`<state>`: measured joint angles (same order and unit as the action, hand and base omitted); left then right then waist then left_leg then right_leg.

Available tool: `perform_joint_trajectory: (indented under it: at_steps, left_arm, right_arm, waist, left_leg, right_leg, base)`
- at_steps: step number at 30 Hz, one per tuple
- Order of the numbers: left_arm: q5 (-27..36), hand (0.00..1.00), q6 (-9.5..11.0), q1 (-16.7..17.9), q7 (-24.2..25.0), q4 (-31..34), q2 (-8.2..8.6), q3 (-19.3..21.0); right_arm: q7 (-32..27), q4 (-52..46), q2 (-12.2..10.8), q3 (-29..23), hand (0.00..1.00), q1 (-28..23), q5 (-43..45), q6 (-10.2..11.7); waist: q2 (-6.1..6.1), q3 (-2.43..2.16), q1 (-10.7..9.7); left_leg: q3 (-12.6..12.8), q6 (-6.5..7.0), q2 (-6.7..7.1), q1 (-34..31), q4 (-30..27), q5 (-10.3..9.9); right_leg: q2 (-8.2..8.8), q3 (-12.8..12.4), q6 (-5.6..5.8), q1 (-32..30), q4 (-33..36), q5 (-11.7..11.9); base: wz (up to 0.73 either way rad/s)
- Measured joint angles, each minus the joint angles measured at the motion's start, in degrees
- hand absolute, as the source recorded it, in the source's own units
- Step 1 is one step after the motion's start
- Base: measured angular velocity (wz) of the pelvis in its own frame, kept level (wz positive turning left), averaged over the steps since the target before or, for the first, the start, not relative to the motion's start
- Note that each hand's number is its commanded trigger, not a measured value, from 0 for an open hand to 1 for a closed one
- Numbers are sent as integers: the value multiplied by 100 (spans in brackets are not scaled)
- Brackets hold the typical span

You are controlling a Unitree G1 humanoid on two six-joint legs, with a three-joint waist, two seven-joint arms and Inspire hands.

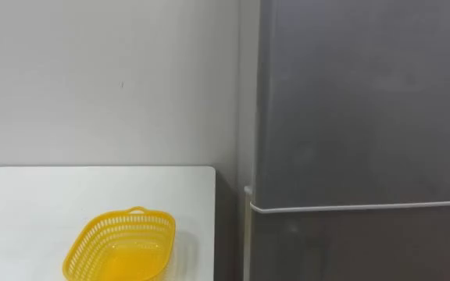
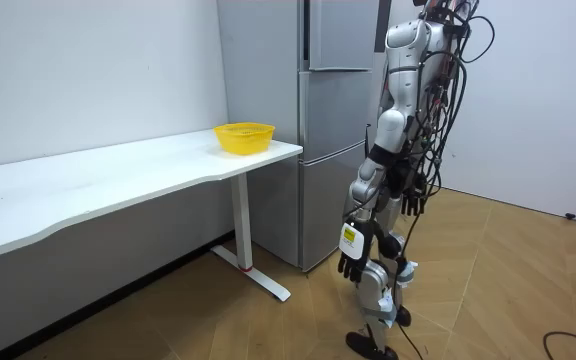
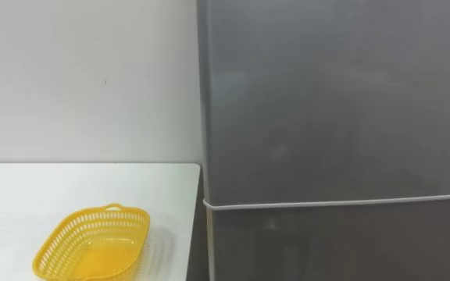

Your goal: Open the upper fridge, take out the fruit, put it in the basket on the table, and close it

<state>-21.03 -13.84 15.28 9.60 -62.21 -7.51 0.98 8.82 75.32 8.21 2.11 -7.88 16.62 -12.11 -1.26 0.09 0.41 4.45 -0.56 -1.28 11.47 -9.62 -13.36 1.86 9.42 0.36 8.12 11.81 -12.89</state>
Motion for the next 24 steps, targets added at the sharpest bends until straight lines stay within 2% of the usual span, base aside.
perform_joint_trajectory:
  at_steps: [18, 24]
  left_arm:
    - [20, 0, 1, 54, -98, -6, 3, 11]
    - [373, 0, 11, 54, -328, -21, 36, 146]
  right_arm:
    - [-8, 12, -5, 4, 0, -8, 166, -3]
    - [-54, 19, -16, 0, 0, -21, 126, -27]
  waist:
    - [4, 0, 0]
    - [15, -4, -1]
  left_leg:
    - [-4, 0, 0, 18, 0, 0]
    - [-39, 0, 0, 17, -5, 0]
  right_leg:
    - [1, 10, -1, 25, -4, -1]
    - [1, 27, -2, 36, -4, 0]
  base:
    - [0]
    - [1]
